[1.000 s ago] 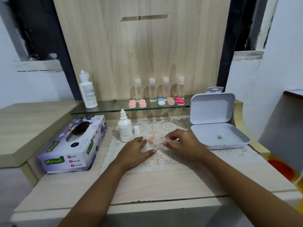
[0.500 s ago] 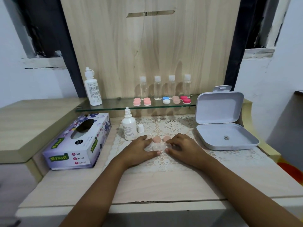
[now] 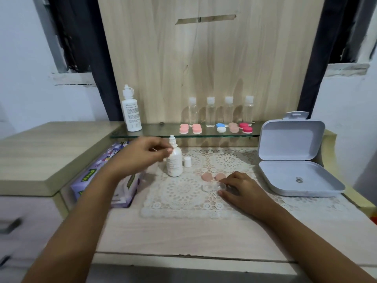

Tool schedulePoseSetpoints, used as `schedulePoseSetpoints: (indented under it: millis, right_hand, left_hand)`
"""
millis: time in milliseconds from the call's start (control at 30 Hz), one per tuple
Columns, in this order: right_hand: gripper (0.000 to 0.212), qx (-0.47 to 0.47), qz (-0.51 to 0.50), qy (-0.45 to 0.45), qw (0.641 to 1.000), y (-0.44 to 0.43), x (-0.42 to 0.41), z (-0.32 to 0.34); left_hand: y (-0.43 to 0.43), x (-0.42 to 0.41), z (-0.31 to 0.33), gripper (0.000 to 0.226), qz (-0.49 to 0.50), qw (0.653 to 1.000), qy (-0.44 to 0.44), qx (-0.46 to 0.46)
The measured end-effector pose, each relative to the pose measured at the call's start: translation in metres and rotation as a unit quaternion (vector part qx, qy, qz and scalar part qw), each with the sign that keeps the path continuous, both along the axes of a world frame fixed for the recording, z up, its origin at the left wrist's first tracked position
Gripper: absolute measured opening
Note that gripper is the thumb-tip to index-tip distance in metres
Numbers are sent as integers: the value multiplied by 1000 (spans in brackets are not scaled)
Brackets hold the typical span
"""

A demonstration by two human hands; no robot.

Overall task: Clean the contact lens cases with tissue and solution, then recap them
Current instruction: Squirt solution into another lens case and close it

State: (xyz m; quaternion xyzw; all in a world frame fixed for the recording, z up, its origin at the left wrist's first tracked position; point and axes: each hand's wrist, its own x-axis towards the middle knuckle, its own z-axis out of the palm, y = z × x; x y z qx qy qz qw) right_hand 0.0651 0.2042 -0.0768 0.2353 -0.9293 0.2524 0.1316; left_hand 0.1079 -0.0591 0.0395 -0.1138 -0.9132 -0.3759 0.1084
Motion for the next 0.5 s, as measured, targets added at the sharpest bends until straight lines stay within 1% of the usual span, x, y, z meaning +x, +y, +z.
schedulePoseSetpoints:
  millis: [33,100,200,267,367,433,500]
  right_hand:
    - [34,1,0,2,1000,0,0,0]
    - [34,3,-1,7,1000,0,0,-1]
    - [35,-1,1,10,1000,0,-1,-1]
    - [36,-1,3,11,1000,0,-1,-1]
    - [36,4,3,12,1000,1,-1,-1]
    - [35,3,4,12,1000,1,-1,0]
    - [35,1,5,12,1000,1,-2,-1]
  left_hand:
    - [-12,-4,3,13,57,997,36,-32]
    - [-38,-15,4,12,148,980,71,-112]
    - [-69,-33,-2,18,209,956,56,-196]
    - [-84,-42,-10,21,217,945,23,-244]
    - [-101,-50,-23,22,184,930,-46,-313]
    - [-107,-52,-29,22,173,914,-65,-362]
    - [-107,-53,-33,26,184,902,-70,-384]
